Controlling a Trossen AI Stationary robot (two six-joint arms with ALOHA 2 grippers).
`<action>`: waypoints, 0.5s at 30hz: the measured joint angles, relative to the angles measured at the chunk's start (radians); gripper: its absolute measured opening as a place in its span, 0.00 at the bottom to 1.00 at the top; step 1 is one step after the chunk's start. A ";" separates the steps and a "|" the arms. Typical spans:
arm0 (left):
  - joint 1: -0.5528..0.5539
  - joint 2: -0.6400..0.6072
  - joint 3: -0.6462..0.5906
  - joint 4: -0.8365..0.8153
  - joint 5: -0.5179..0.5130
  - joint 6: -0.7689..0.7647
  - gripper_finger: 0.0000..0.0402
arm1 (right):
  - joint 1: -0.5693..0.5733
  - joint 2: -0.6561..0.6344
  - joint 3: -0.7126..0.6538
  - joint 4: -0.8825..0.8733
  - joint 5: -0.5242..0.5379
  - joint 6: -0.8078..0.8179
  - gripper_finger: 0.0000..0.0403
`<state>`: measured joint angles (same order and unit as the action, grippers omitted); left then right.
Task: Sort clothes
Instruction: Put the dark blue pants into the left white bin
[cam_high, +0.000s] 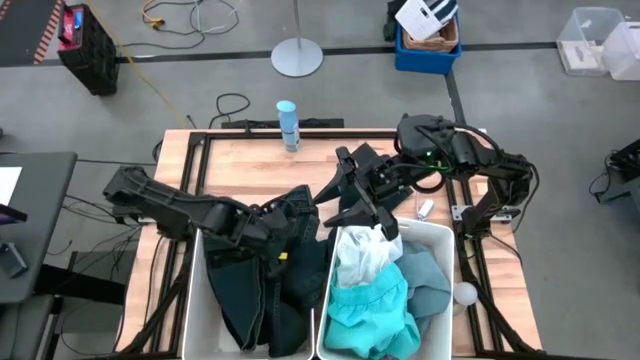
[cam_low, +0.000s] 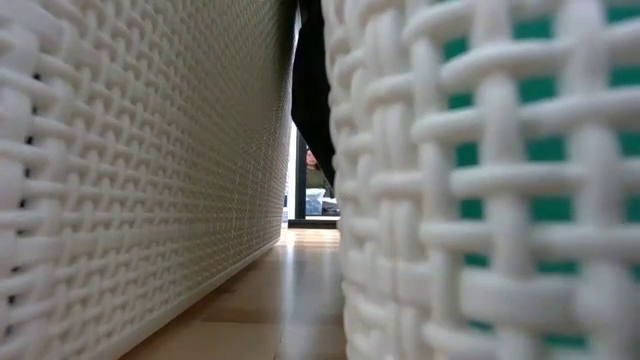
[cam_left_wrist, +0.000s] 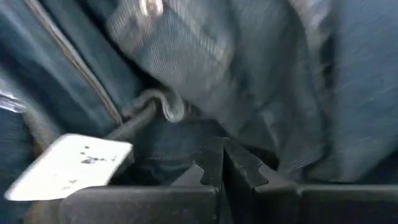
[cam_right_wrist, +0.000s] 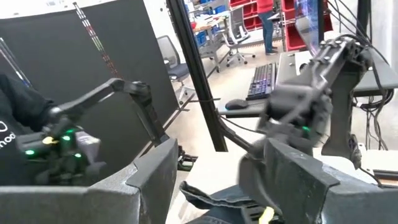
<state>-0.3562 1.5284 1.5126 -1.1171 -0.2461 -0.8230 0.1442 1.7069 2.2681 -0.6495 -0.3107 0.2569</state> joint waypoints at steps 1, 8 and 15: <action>0.009 -0.017 -0.045 0.032 0.020 0.000 0.00 | 0.001 0.000 0.000 0.000 0.000 0.000 0.64; 0.072 -0.125 -0.365 0.231 0.184 -0.055 0.00 | 0.000 0.000 0.000 -0.001 0.000 0.000 0.64; 0.086 -0.163 -0.598 0.356 0.321 -0.187 0.00 | 0.000 0.000 0.000 -0.001 0.000 -0.001 0.64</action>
<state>-0.2707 1.3659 0.9142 -0.7613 0.0751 -1.0095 0.1444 1.7069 2.2681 -0.6500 -0.3106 0.2558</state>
